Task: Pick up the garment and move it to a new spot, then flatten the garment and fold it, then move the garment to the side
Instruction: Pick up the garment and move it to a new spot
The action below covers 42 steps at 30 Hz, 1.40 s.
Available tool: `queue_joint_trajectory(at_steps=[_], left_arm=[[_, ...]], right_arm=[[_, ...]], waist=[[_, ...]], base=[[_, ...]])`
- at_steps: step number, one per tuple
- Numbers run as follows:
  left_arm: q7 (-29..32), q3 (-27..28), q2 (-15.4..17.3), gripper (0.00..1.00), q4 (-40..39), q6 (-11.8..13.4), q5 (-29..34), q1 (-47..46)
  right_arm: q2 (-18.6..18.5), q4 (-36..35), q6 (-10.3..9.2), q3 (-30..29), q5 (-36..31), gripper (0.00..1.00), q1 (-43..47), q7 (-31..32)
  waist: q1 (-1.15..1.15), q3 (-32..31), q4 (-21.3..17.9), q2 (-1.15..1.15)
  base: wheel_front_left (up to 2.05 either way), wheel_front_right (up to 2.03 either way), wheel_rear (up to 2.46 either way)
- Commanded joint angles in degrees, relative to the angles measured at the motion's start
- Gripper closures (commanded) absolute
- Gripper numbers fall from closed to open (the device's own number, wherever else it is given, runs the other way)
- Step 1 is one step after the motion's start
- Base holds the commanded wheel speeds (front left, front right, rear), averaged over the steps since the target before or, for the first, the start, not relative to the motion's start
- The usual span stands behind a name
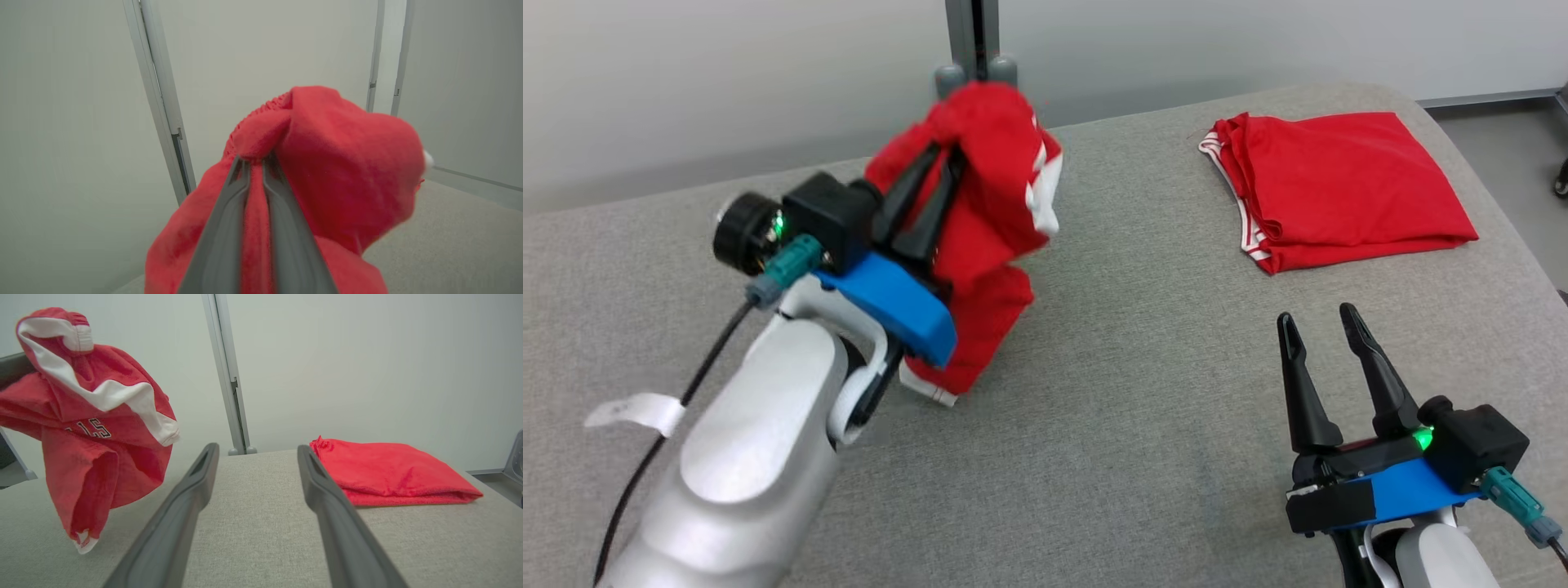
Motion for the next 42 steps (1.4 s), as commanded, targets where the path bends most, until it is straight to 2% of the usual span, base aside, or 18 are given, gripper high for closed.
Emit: queue_joint_trajectory(at_steps=[1,11,12,13,14,20,25,34,42], left_arm=[[-0.3,-0.5,-0.1,1.00,0.7,0.0,-0.4,1.4],[-2.9,-6.2,-3.6,1.00,7.2,-0.2,0.2,10.6],[-3.0,-6.7,-3.9,0.89,7.6,-0.2,0.3,10.9],[-3.5,-7.0,-4.3,0.24,8.1,-0.1,0.6,11.1],[-3.7,-7.3,-4.7,0.00,8.5,0.1,0.8,11.2],[-6.4,-7.1,-5.9,0.00,8.1,0.6,0.9,10.7],[-8.0,-5.1,-5.0,0.00,6.0,2.1,0.8,11.1],[-8.8,5.2,-2.0,0.00,-0.7,8.2,1.3,16.9],[-8.8,15.1,-0.2,0.00,-6.4,9.7,4.1,25.7]], right_arm=[[0.0,0.0,0.01,0.1,0.2,0.00,-0.4,-0.2],[0.0,0.1,0.01,-0.9,-0.4,0.00,-0.3,-0.2],[0.0,0.1,0.01,-1.0,-0.4,0.00,-0.2,-0.2],[0.0,0.1,0.01,-1.0,-0.5,0.00,-0.1,-0.2],[0.0,0.1,0.01,-1.1,-0.5,0.00,-0.1,-0.2],[0.0,0.3,0.01,-1.9,-0.8,0.00,0.9,-0.2],[0.0,0.3,0.01,-2.6,-1.4,0.00,1.4,-0.2],[0.0,0.2,0.01,-4.0,-1.7,0.00,2.7,-0.2],[0.0,0.6,0.01,-5.1,-1.8,0.00,3.4,-0.2]], waist=[[0.00,0.1,0.3,0.00],[0.00,0.3,3.0,0.00],[0.00,0.2,3.3,0.00],[0.00,0.2,3.6,0.00],[0.00,0.1,3.9,0.00],[0.00,-1.2,5.8,0.00],[0.00,-2.6,7.6,0.00],[0.00,-4.2,11.3,0.00],[0.00,-5.0,14.4,0.00]], base=[[0.00,0.00,0.00],[0.00,0.00,0.00],[0.00,0.00,0.00],[0.00,0.00,0.00],[0.00,0.00,0.00],[0.00,0.00,0.00],[0.00,0.00,0.00],[0.00,0.00,0.00],[0.00,0.00,0.00]])
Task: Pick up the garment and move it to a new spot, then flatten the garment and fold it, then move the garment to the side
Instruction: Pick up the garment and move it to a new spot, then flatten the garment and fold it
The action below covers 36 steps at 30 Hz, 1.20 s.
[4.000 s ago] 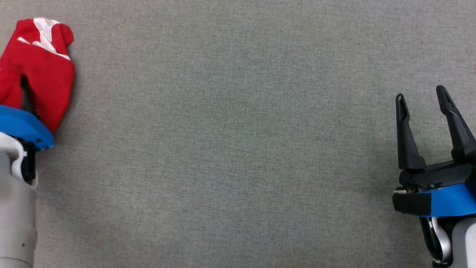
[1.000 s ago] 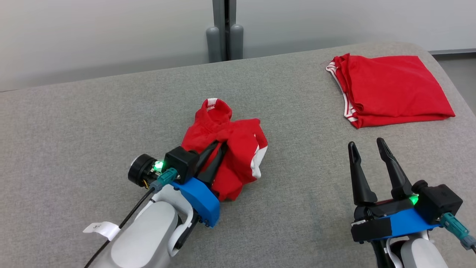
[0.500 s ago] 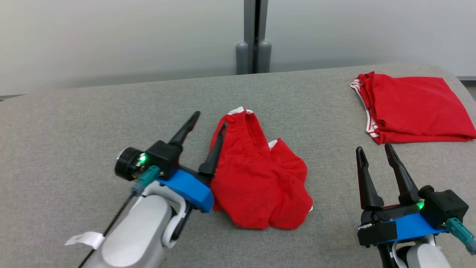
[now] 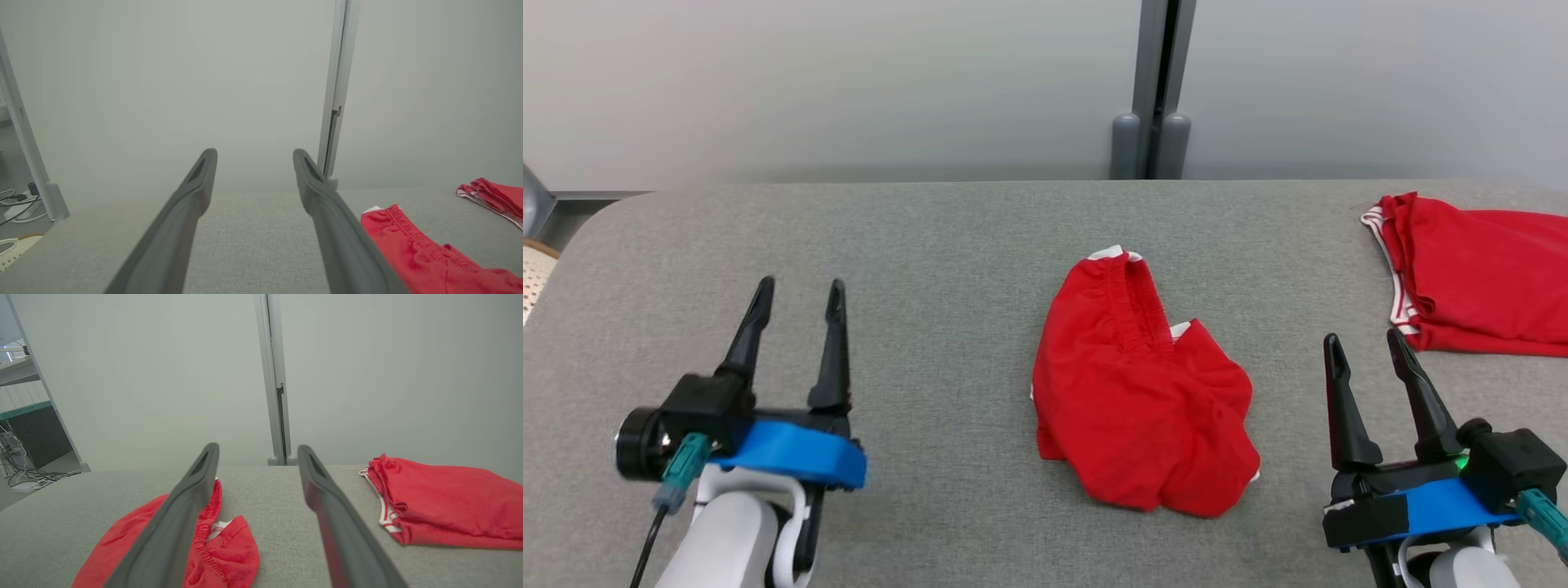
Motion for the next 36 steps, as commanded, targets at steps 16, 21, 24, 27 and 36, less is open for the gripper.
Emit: queue_joint_trajectory(at_steps=[16,21,24,27,36], left_arm=[[-0.3,7.6,-2.5,0.00,0.0,-2.4,5.8,12.7],[-0.3,8.8,-3.8,0.00,0.6,-3.3,7.0,13.4],[-0.3,9.4,-4.4,0.00,0.7,-3.8,7.8,13.4],[-0.3,10.3,-4.5,0.00,0.8,-4.1,8.5,13.6],[-0.3,11.8,-5.3,0.00,1.0,-4.8,9.9,14.2]], right_arm=[[0.0,2.9,0.01,-1.3,-0.7,0.00,3.6,-0.2],[0.0,3.8,0.01,-0.9,-0.6,0.00,4.7,0.1],[0.0,4.0,0.01,-0.8,-0.5,0.00,5.0,0.2],[0.0,4.3,0.01,-0.7,-0.4,0.00,5.5,0.5],[0.0,4.5,0.01,-0.5,-0.2,0.00,5.9,1.0]], waist=[[0.00,-2.6,1.8,0.00],[0.00,-3.3,1.5,0.00],[0.00,-3.7,1.4,0.00],[0.00,-4.0,1.4,0.00],[0.00,-4.7,1.6,0.00]], base=[[0.00,0.00,0.00],[0.00,0.00,0.00],[0.00,0.00,0.00],[0.00,0.00,0.00],[0.00,0.00,0.00]])
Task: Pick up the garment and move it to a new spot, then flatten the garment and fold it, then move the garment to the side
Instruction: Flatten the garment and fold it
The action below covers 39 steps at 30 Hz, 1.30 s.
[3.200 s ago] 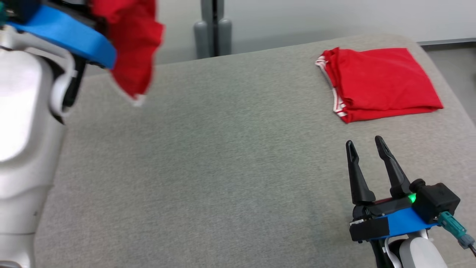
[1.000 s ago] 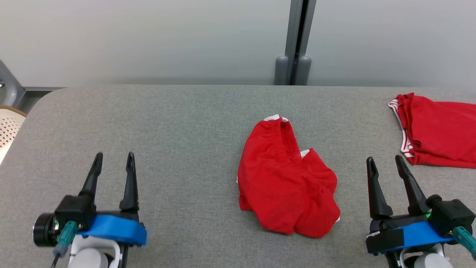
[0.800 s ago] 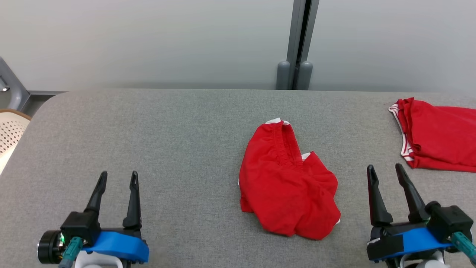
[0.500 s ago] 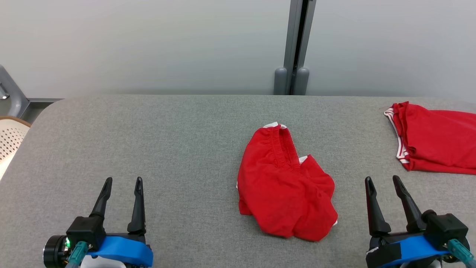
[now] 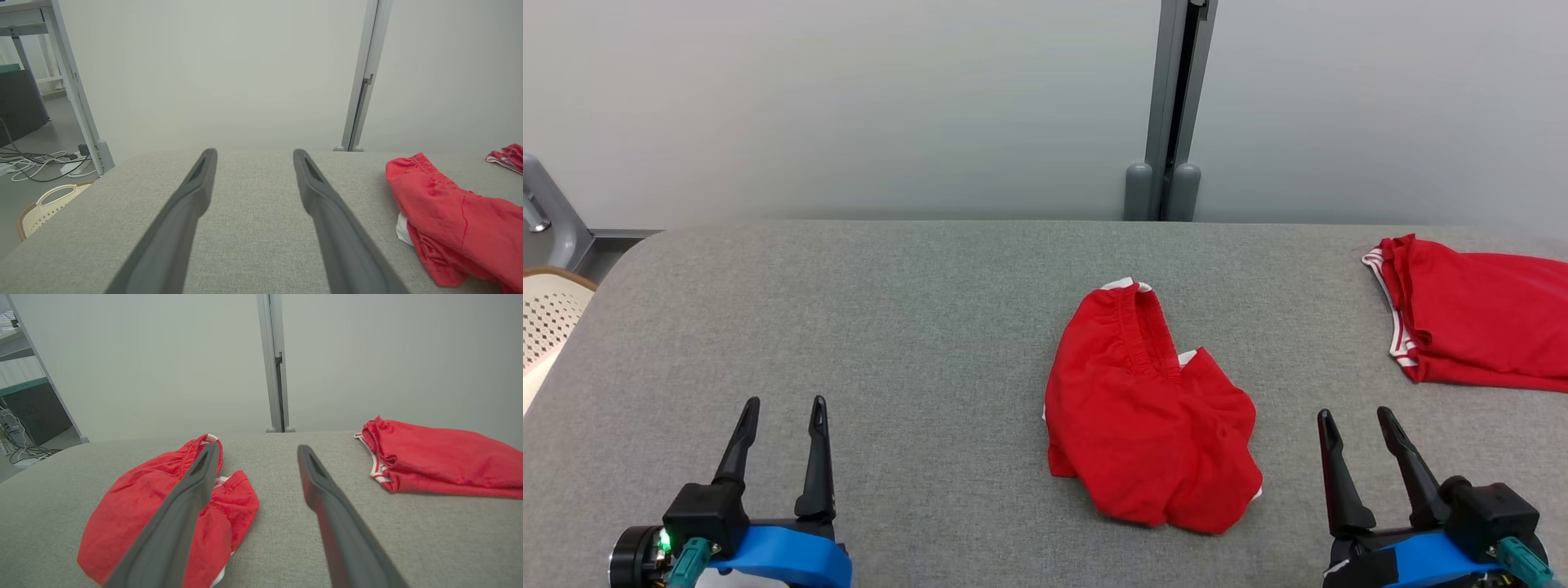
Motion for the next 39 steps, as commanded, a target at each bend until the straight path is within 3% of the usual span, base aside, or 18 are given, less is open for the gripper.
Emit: queue_joint_trajectory(at_steps=[1,29,39], left_arm=[[-0.3,0.5,-0.1,0.00,0.0,-0.3,0.4,0.5],[-0.3,3.3,-2.0,0.00,0.0,-2.1,3.5,0.6],[-0.3,3.5,-2.5,0.00,-0.1,-2.7,4.2,-0.7]], right_arm=[[-0.1,0.1,0.01,0.0,0.3,0.00,0.6,0.2],[-0.1,0.4,0.01,0.1,0.4,0.00,1.1,0.2],[-0.1,0.1,0.01,3.1,-1.5,0.00,-3.6,1.5]], waist=[[0.00,-0.1,0.0,0.00],[0.00,0.2,0.3,0.00],[0.00,1.3,1.1,0.00]], base=[[0.00,0.00,0.00],[0.00,0.00,0.00],[0.00,0.00,0.00]])
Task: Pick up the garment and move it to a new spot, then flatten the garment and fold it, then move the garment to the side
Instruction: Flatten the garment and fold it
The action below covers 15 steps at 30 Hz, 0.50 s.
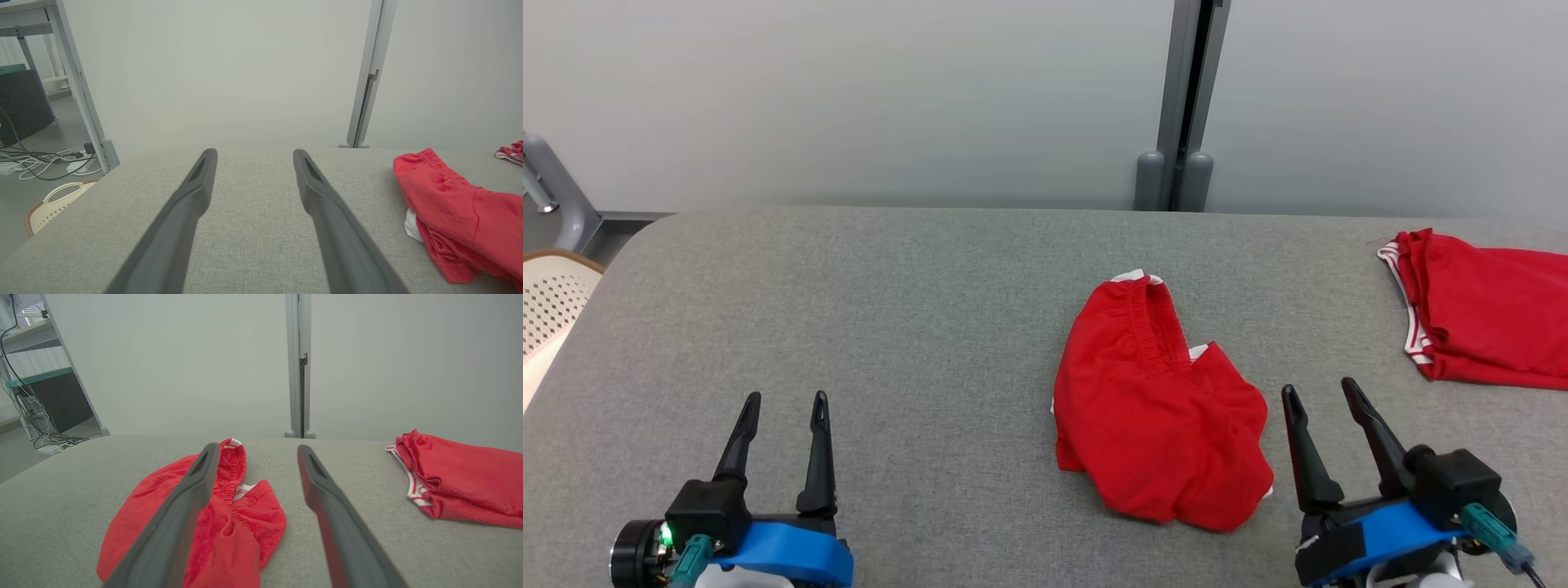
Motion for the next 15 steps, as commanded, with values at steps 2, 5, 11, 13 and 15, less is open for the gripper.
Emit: queue_joint_trajectory(at_steps=[2,5,11,13,15], left_arm=[[-0.3,0.1,-0.2,0.00,-0.1,-0.4,0.4,-1.3],[-0.3,0.1,-0.4,0.00,-0.2,-0.5,0.6,-1.7],[-0.3,0.2,-0.7,0.00,-0.2,-0.9,0.8,-2.8],[-0.3,0.3,-0.9,0.00,-0.1,-1.1,0.9,-3.1],[-0.3,0.2,-1.1,0.00,0.0,-1.3,1.1,-3.6]], right_arm=[[-0.1,0.6,0.01,1.0,-0.6,0.00,-1.7,0.8],[-0.1,2.6,0.01,1.9,-0.7,0.00,-3.0,1.3],[-0.1,11.4,0.01,2.0,-0.9,0.00,-5.9,0.4],[-0.1,15.4,0.01,1.9,-0.7,0.00,-7.1,-0.2],[-0.1,19.0,0.01,1.8,-0.1,0.00,-8.2,-0.8]], waist=[[0.00,0.6,0.5,0.00],[0.00,1.3,1.0,0.00],[0.00,2.9,2.0,0.00],[0.00,3.5,2.4,0.00],[0.00,4.0,2.9,0.00]], base=[[0.00,0.00,0.00],[0.00,0.00,0.00],[0.00,0.00,0.00],[0.00,0.00,0.00],[0.00,0.00,0.00]])
